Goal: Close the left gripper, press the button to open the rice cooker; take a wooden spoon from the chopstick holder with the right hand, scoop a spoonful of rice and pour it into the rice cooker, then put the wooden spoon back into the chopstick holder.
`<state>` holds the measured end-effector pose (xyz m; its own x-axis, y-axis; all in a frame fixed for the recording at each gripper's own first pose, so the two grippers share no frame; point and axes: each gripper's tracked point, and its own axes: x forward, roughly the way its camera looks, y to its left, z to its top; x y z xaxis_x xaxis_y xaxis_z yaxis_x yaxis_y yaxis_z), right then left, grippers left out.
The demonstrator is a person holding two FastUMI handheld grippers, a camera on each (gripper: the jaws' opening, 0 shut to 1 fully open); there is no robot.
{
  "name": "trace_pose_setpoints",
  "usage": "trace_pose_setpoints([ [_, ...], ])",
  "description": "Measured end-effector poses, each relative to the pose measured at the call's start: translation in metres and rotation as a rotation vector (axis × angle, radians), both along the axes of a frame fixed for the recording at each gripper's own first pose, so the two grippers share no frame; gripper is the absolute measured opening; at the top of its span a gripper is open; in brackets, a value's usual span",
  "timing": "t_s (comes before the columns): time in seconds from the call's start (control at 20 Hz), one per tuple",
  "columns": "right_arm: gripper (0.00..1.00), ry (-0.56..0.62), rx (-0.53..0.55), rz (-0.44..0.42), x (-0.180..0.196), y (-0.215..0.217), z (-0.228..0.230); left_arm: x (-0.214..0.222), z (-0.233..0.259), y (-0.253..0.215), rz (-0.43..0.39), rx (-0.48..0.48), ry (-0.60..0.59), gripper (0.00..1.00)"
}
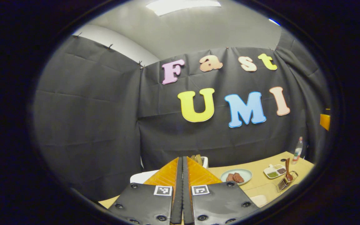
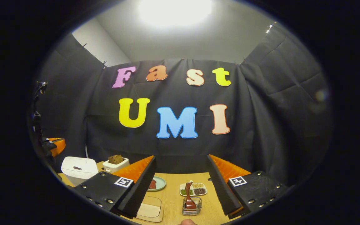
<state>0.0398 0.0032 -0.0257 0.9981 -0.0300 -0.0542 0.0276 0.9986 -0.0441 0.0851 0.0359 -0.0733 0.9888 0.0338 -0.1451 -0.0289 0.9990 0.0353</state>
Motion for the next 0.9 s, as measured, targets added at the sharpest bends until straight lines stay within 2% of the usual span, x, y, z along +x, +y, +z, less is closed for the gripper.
trace_pose_setpoints([
  [0.05,0.96,0.007,-0.003,-0.007,-0.002,-0.001,-0.003,0.005,-0.006,0.004,0.006,-0.004,0.010,0.08],
  [0.25,0.96,0.026,-0.015,-0.046,-0.007,-0.009,-0.007,0.022,-0.043,0.023,0.032,-0.017,0.070,0.09],
  [0.3,0.96,0.028,-0.016,-0.056,-0.009,-0.011,-0.007,0.025,-0.052,0.026,0.034,-0.018,0.082,0.13],
  [0.35,0.96,0.032,-0.019,-0.065,-0.010,-0.012,-0.008,0.029,-0.061,0.032,0.042,-0.019,0.096,0.08],
  [0.4,0.96,0.037,-0.022,-0.073,-0.010,-0.014,-0.009,0.031,-0.071,0.037,0.048,-0.028,0.115,0.12],
  [0.45,0.96,0.041,-0.026,-0.080,-0.012,-0.015,-0.010,0.035,-0.082,0.041,0.055,-0.039,0.134,0.09],
  [0.65,0.96,0.057,-0.039,-0.101,-0.015,-0.018,-0.011,0.048,-0.123,0.056,0.083,-0.052,0.216,0.09],
  [0.8,0.96,0.069,-0.061,-0.113,-0.016,-0.021,-0.013,0.053,-0.151,0.054,0.069,-0.061,0.274,0.09],
  [0.85,0.96,0.072,-0.060,-0.117,-0.016,-0.021,-0.014,0.053,-0.162,0.053,0.070,-0.070,0.298,0.12],
  [0.9,0.96,0.076,-0.059,-0.120,-0.017,-0.022,-0.015,0.052,-0.170,0.052,0.070,-0.079,0.315,0.09],
])
